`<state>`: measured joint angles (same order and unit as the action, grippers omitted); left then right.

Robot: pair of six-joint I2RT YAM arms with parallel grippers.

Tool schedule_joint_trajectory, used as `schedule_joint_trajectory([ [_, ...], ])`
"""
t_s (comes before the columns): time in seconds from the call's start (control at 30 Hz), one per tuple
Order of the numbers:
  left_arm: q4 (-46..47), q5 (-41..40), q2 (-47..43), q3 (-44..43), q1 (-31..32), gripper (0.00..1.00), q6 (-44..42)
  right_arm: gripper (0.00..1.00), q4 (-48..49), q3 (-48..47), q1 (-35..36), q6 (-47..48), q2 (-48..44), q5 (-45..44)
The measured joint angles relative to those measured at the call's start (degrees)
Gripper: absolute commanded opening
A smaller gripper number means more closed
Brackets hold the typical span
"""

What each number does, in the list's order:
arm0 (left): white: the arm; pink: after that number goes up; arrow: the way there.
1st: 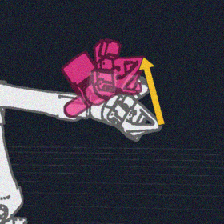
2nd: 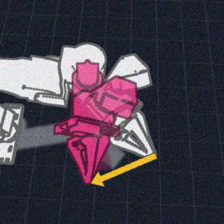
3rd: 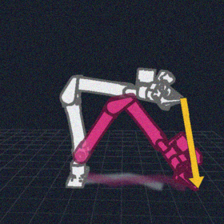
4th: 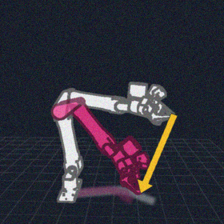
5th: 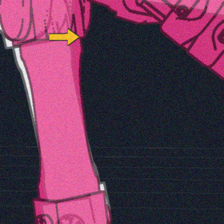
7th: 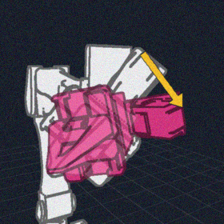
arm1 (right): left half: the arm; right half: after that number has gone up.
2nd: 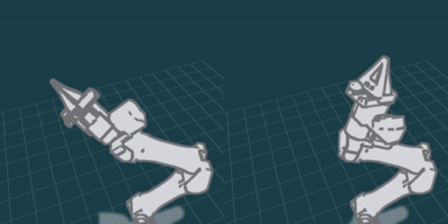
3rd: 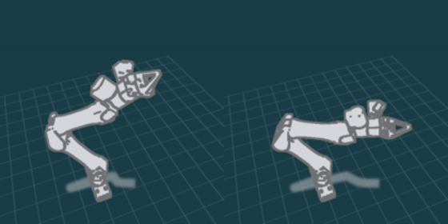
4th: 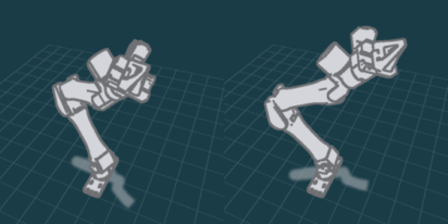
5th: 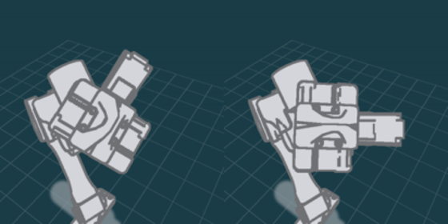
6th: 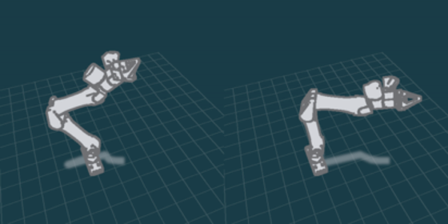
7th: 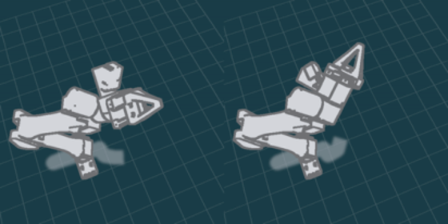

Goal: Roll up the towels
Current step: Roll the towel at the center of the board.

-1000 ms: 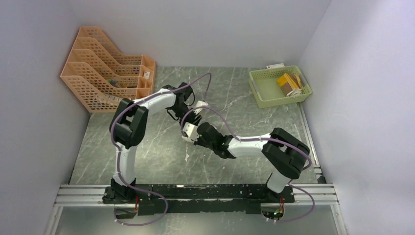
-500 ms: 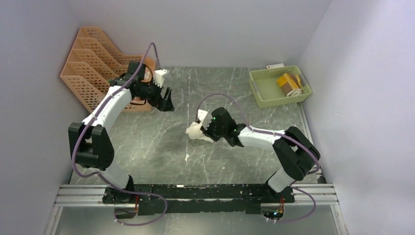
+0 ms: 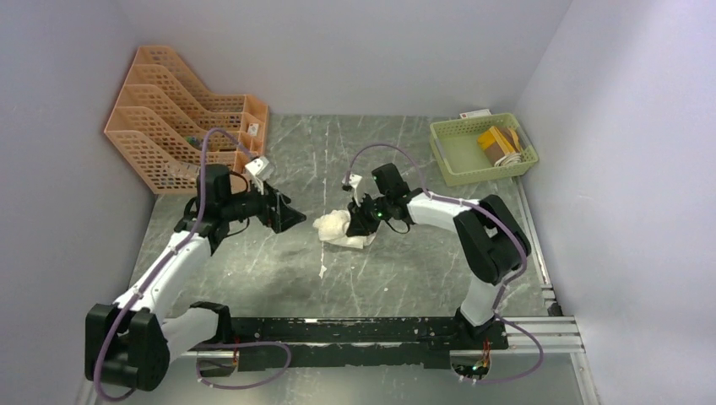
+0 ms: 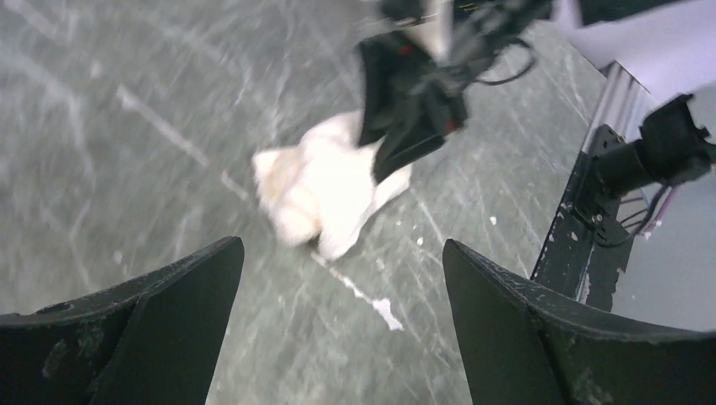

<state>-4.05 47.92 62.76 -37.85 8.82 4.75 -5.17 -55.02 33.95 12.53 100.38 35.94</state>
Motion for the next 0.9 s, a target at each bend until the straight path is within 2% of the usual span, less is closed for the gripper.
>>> schedule_joint_trajectory([
  [0.17,1.7,-1.0,0.1,-2.3,10.2,0.99,-8.7,0.00,-1.5,-4.1,-2.9,-1.9,5.7,10.9],
  [0.33,2.6,-4.9,2.2,-2.3,20.7,0.99,-20.2,0.00,-1.9,-3.9,-4.1,-2.7,6.2,16.5],
  [0.47,5.9,-6.6,2.8,-0.1,22.8,0.99,-27.8,0.00,-3.3,-3.4,-4.8,-2.7,5.9,19.5],
  [0.63,6.3,-9.5,8.6,-0.5,24.3,0.99,-35.4,0.00,-5.0,-2.3,-5.9,-2.6,4.5,23.1],
  [0.9,5.0,-14.7,17.6,-2.8,32.3,0.98,-42.9,0.00,-7.7,-1.5,-9.0,-1.2,4.1,27.1],
])
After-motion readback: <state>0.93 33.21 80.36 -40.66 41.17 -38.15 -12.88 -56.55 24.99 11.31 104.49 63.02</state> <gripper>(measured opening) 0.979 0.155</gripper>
